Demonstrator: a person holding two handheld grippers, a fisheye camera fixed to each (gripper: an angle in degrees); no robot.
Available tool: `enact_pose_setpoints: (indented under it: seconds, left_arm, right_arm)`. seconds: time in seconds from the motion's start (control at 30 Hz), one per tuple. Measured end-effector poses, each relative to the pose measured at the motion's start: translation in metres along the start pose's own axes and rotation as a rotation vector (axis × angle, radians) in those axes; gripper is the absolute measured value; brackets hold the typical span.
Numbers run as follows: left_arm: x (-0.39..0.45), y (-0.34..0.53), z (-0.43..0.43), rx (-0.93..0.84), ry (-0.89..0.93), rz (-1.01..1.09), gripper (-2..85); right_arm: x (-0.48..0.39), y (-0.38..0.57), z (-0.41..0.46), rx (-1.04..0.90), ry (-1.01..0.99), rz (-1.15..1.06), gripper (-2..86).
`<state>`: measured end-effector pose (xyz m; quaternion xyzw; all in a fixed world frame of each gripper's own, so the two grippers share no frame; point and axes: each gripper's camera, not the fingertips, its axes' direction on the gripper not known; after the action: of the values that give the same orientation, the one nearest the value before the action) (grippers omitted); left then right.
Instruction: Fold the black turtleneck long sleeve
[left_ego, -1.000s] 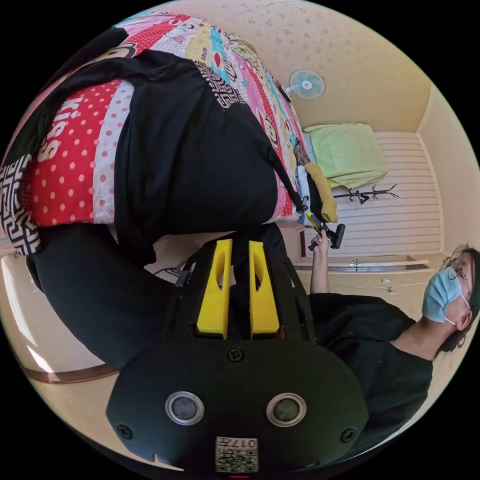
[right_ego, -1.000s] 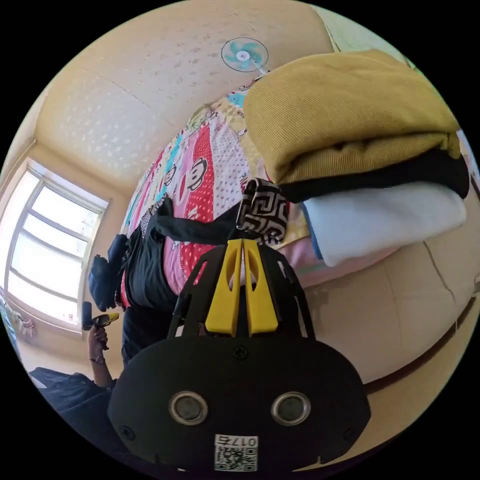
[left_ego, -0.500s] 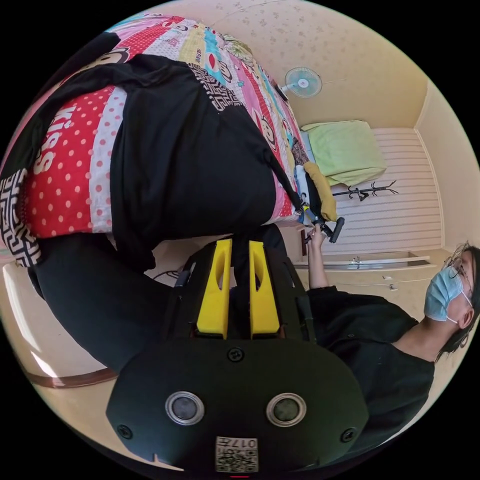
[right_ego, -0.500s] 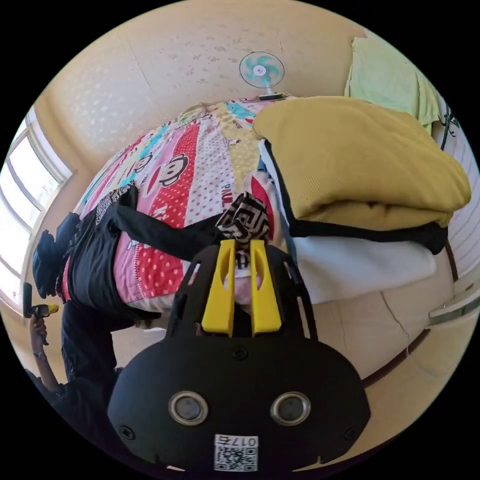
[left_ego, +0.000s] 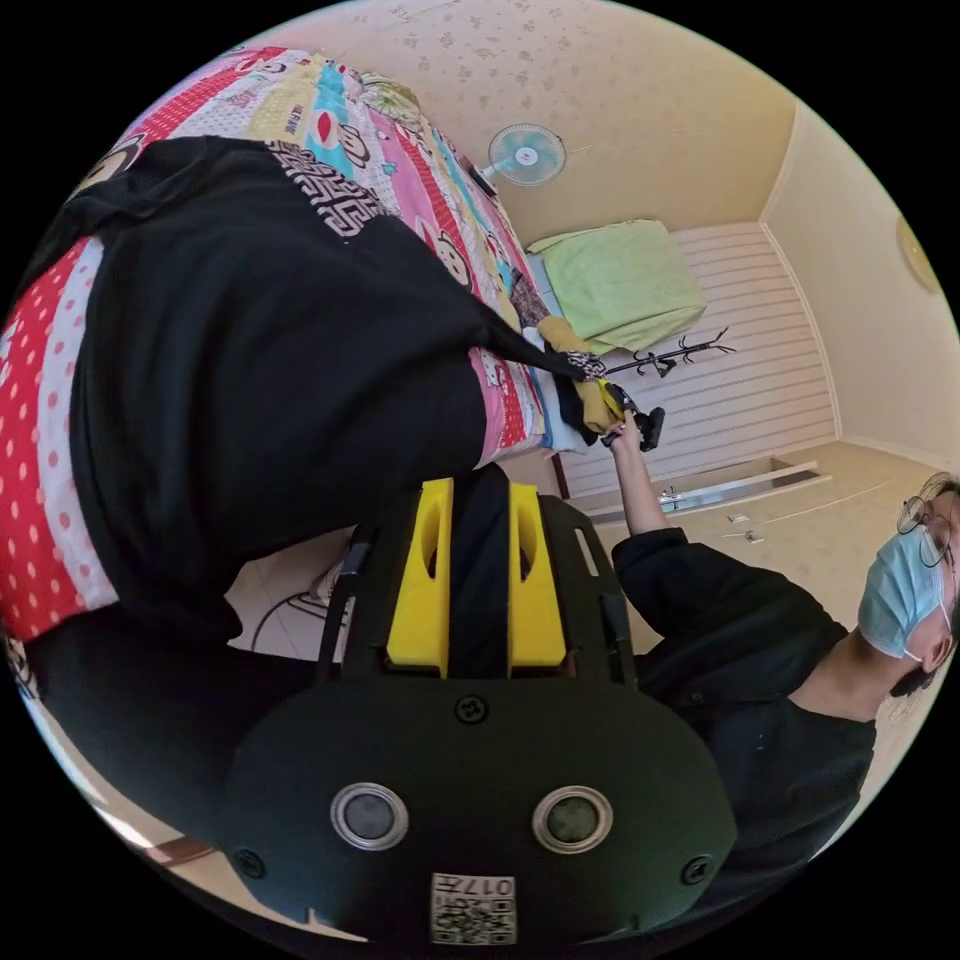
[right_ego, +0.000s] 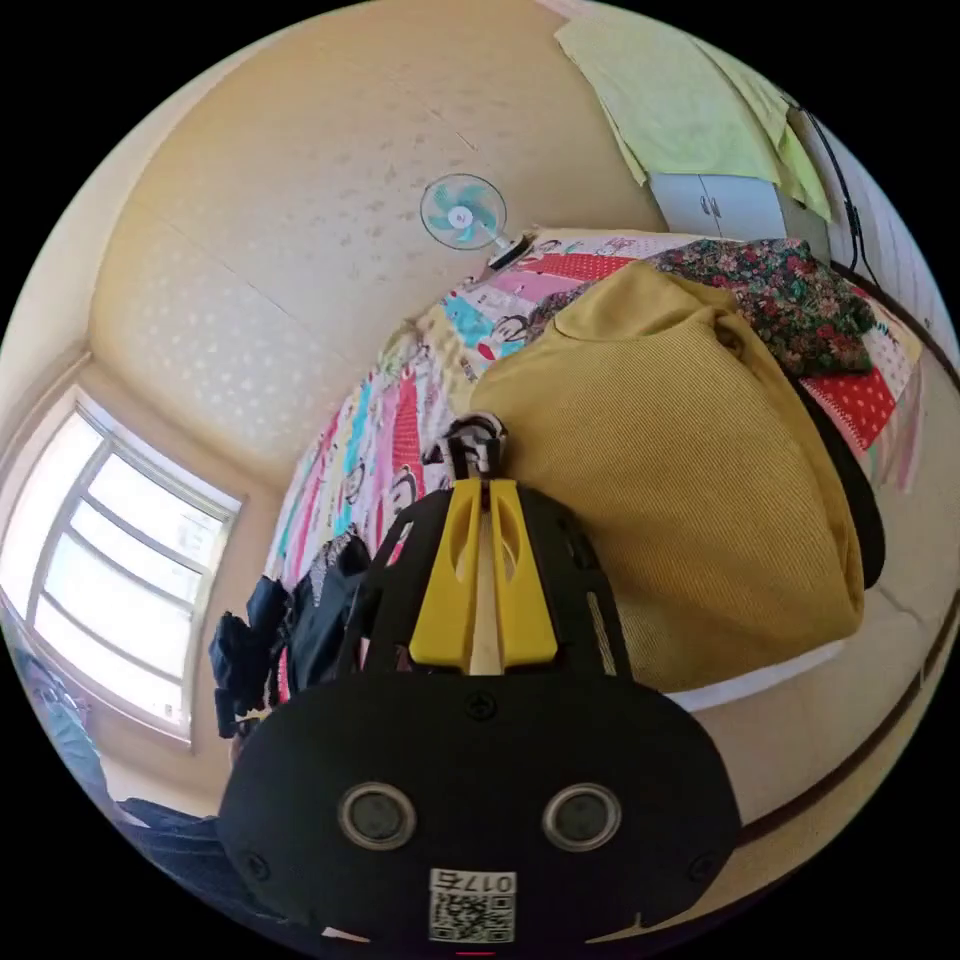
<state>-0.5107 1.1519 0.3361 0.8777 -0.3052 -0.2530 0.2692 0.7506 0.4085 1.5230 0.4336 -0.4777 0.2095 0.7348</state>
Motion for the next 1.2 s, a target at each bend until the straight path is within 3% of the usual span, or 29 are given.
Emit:
enact_pose_setpoints:
  seconds: [0.07,0.17,0.27,0.33,0.53,0.63,0.73,0.8,0.87,1.0,1.1,1.2]
  left_arm:
    - [0.001,-0.013,0.009,0.001,0.019,0.028,9.1]
    - [-0.003,-0.032,0.014,0.041,0.013,0.069,9.5]
    - [-0.031,-0.045,0.024,0.097,-0.092,0.064,9.8]
    - [-0.056,-0.045,0.036,0.093,-0.15,0.033,9.2]
    - [-0.107,-0.038,0.053,0.081,0.007,0.0,6.7]
    - [-0.1,-0.045,0.059,0.016,-0.056,0.048,7.8]
    - [-0.098,-0.046,0.056,0.028,-0.085,0.074,10.3]
    - [-0.104,-0.041,0.039,0.125,-0.095,0.065,11.4]
    - [-0.109,-0.033,0.018,0.248,-0.127,0.042,12.0]
    - [-0.122,-0.009,-0.023,0.5,-0.331,-0.092,15.2]
    - [-0.141,-0.014,-0.019,0.485,-0.371,-0.174,16.4]
    - [-0.151,-0.031,0.007,0.418,-0.325,-0.167,13.4]
  right_arm:
    - [0.014,0.006,-0.007,0.048,-0.12,0.118,1.4]
    - [-0.005,0.009,-0.019,0.129,-0.137,0.146,1.4]
    - [-0.004,0.002,-0.01,0.134,-0.15,0.343,1.4]
    - [-0.016,-0.005,0.006,0.145,-0.29,0.382,1.4]
    - [-0.217,-0.031,0.099,0.053,-0.546,-0.049,2.2]
    - [-0.328,-0.001,0.178,-0.111,-0.678,-0.262,3.1]
    - [-0.404,0.057,0.276,-0.405,-0.755,-0.457,4.8]
    - [-0.423,0.101,0.329,-0.538,-0.695,-0.573,6.6]
    - [-0.414,0.122,0.344,-0.546,-0.571,-0.606,7.6]
    - [-0.339,0.151,0.342,-0.555,-0.33,-0.532,9.6]
    - [-0.267,0.183,0.332,-0.613,-0.051,-0.47,10.8]
    - [-0.206,0.231,0.332,-0.743,0.06,-0.414,7.6]
